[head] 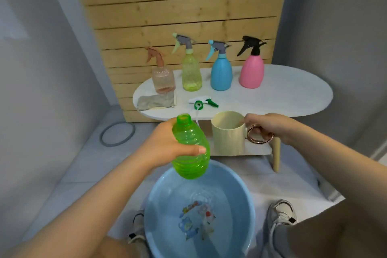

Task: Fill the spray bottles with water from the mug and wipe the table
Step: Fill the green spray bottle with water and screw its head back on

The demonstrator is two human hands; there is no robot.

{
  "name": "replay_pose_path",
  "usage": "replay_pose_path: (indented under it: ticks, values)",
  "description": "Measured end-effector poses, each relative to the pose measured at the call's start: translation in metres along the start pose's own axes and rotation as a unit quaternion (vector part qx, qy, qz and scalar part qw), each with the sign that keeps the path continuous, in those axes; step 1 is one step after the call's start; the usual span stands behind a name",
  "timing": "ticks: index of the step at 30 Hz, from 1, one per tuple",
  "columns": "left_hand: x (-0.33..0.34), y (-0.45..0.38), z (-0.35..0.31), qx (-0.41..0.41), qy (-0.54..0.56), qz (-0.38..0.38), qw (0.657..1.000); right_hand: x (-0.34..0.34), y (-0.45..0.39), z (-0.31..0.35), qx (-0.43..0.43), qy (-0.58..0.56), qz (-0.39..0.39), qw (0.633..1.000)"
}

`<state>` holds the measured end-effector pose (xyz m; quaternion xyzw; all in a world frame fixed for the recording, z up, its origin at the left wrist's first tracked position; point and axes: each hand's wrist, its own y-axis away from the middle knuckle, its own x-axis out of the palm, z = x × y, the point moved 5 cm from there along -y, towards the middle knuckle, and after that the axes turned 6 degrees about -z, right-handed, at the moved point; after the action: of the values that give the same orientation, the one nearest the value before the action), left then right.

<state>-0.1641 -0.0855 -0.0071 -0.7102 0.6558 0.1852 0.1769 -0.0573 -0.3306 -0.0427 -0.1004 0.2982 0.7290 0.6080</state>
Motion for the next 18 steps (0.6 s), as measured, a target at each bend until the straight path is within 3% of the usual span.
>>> replay_pose_path:
  ticks: [3, 10, 18]
  values:
    - [-0.004, -0.016, -0.035, 0.021, 0.020, 0.005, 1.000, -0.028, -0.007, 0.015, -0.001, -0.028, -0.085, 0.996]
    - [0.006, -0.090, -0.089, 0.035, 0.028, -0.008, 0.999, -0.072, -0.031, 0.026, -0.013, -0.075, -0.190, 0.979]
    - [0.052, -0.181, -0.089, 0.025, 0.008, -0.035, 0.999, -0.074, -0.079, 0.015, 0.010, -0.086, -0.218, 0.972]
